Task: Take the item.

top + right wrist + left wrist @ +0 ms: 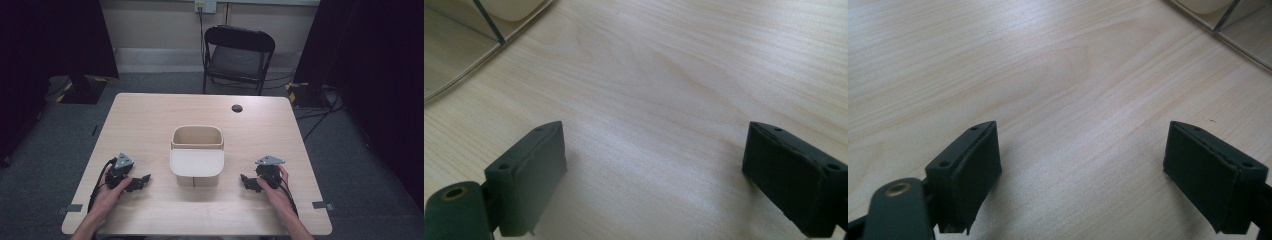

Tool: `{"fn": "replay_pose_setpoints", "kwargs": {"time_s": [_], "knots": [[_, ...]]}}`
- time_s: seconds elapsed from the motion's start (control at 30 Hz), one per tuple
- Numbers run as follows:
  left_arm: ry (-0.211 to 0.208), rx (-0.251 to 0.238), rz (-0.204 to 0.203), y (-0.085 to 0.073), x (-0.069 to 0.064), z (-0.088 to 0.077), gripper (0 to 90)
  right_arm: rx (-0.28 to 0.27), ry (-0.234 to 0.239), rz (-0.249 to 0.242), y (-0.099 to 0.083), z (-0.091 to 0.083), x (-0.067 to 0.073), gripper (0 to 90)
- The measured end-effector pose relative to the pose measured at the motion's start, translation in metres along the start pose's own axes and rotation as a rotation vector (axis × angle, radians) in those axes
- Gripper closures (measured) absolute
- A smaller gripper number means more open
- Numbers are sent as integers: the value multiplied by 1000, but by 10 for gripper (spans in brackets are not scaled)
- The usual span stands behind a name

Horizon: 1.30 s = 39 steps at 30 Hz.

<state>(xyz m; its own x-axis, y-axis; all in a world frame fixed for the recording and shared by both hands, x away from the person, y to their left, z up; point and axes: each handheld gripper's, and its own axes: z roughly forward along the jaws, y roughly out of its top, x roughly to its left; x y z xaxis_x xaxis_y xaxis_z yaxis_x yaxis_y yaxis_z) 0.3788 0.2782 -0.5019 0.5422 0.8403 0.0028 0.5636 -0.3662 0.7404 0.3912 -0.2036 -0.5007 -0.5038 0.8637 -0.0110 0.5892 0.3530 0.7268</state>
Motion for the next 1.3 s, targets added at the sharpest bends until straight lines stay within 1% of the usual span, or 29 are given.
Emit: {"fn": "replay_pose_setpoints", "kwargs": {"time_s": [0.33,0.47,0.5,0.63,0.8,0.83,0.87,0.9,0.97,1.03,1.07,1.23,1.27,1.3], "knots": [[-1,1,1,0,0,0,146,-2,0,-1,0,0,-1,103],[-1,1,2,0,0,0,146,2,4,2,0,-1,-2,133],[-1,2,6,0,0,0,146,0,7,17,1,-3,-3,148],[-1,2,2,0,0,0,146,-26,5,26,2,-6,-4,149],[-1,1,1,0,0,0,146,-47,22,21,3,-9,-2,149],[0,2,2,0,0,0,146,-62,40,21,5,-11,-1,149],[0,2,2,0,0,0,146,-62,40,21,5,-11,-1,149],[-1,1,1,0,0,0,146,-59,71,46,7,-13,1,149],[-1,1,1,0,0,0,147,-73,86,59,10,-15,3,150],[-1,1,2,0,0,0,146,-83,91,57,12,-16,4,150],[-1,1,1,0,0,0,146,-106,109,47,16,-19,9,149],[-1,2,1,0,0,0,146,-144,155,31,22,-26,20,149],[-1,1,1,0,0,0,146,-146,162,17,23,-28,22,148],[-2,1,1,0,0,0,146,-145,159,7,25,-29,24,149]]}}
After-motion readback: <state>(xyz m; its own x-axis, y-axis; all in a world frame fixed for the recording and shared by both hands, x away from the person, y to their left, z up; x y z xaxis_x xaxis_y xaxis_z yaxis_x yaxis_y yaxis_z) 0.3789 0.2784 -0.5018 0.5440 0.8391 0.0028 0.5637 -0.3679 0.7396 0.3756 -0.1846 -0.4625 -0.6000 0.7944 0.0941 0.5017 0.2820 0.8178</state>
